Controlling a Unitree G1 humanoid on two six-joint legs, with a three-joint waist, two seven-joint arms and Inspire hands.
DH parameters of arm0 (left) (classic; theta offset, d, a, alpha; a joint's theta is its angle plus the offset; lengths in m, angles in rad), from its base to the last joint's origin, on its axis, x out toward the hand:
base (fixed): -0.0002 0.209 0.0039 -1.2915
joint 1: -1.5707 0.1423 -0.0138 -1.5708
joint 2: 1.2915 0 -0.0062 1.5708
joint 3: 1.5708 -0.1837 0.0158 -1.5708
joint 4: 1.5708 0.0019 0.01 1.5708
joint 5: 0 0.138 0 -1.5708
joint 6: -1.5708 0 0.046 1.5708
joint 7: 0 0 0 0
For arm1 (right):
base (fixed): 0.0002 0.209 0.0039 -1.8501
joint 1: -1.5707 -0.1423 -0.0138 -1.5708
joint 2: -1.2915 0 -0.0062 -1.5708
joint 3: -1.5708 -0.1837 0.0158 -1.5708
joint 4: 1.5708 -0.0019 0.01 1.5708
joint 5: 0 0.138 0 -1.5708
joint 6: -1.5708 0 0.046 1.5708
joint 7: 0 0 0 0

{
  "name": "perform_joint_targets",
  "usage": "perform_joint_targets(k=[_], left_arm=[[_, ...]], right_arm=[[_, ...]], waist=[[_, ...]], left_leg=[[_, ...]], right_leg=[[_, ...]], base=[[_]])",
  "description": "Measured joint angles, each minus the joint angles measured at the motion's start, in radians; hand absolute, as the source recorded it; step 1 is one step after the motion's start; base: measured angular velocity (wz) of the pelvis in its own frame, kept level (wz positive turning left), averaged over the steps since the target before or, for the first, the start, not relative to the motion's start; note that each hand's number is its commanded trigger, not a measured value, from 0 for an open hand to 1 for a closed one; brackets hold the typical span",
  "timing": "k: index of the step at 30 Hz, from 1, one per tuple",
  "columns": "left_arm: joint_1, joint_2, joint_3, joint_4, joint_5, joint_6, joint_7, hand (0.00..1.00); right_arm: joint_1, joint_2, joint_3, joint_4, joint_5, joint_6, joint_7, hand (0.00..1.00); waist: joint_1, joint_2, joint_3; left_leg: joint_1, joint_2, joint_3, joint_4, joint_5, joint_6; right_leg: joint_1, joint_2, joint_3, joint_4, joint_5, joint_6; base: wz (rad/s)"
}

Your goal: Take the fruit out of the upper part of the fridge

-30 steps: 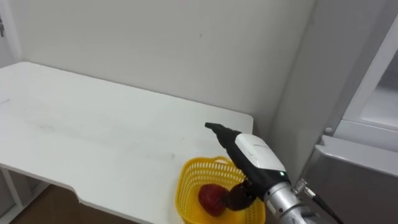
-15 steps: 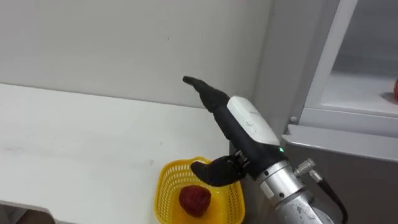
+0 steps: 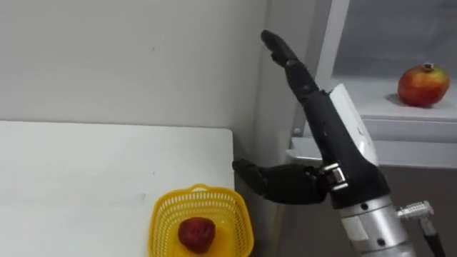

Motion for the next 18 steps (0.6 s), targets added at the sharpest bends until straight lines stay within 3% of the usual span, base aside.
perform_joint_targets(k=[1,4,6,11,16,18], left_arm=[[-0.001,0.000,0.000,-0.001,0.000,-0.005,0.000,0.00],[0.006,0.000,0.000,0.001,0.000,-0.008,0.007,0.00],[0.013,0.000,-0.001,0.000,0.001,-0.012,0.014,0.00],[0.016,0.000,0.001,-0.001,0.000,-0.030,0.024,0.00],[0.032,0.000,0.014,0.001,-0.001,-0.040,0.029,0.00],[0.036,-0.004,0.032,0.001,0.000,-0.041,0.034,0.00]], right_arm=[[0.033,0.000,-0.006,-0.019,0.003,0.000,-0.007,0.00],[0.082,0.001,-0.024,-0.052,0.014,-0.002,-0.030,0.00],[0.086,0.002,-0.045,-0.062,0.018,-0.005,-0.045,0.00],[0.094,0.000,-0.156,-0.075,0.047,-0.038,-0.121,0.00],[0.097,0.000,-0.210,-0.075,0.048,-0.060,-0.213,0.00],[0.097,-0.004,-0.248,-0.071,0.073,-0.068,-0.226,0.00]], waist=[[-0.007,-0.001,-0.0028],[-0.023,0.007,-0.0007],[-0.057,0.009,-0.0009],[-0.077,0.008,-0.0020],[-0.089,-0.006,-0.0107],[-0.088,-0.014,-0.0100]], left_leg=[[0.001,0.001,0.005,-0.004,0.000,0.000],[0.010,0.005,0.022,-0.009,-0.001,-0.001],[0.010,0.005,0.021,-0.009,-0.001,-0.002],[0.015,0.004,0.024,-0.004,-0.001,-0.002],[0.020,0.006,0.032,0.003,-0.001,-0.002],[0.026,0.006,0.038,0.004,-0.001,-0.002]], right_leg=[[-0.002,0.002,0.005,0.000,0.000,0.000],[-0.002,0.008,0.022,0.001,0.001,-0.002],[-0.002,0.008,0.022,-0.002,0.001,-0.002],[0.000,0.009,0.029,-0.004,0.001,-0.002],[0.001,0.011,0.034,-0.003,0.001,-0.002],[0.005,0.011,0.038,-0.003,0.001,-0.003]], base=[[-0.10],[-0.19],[-0.03],[-0.02],[-0.02],[-0.05]])
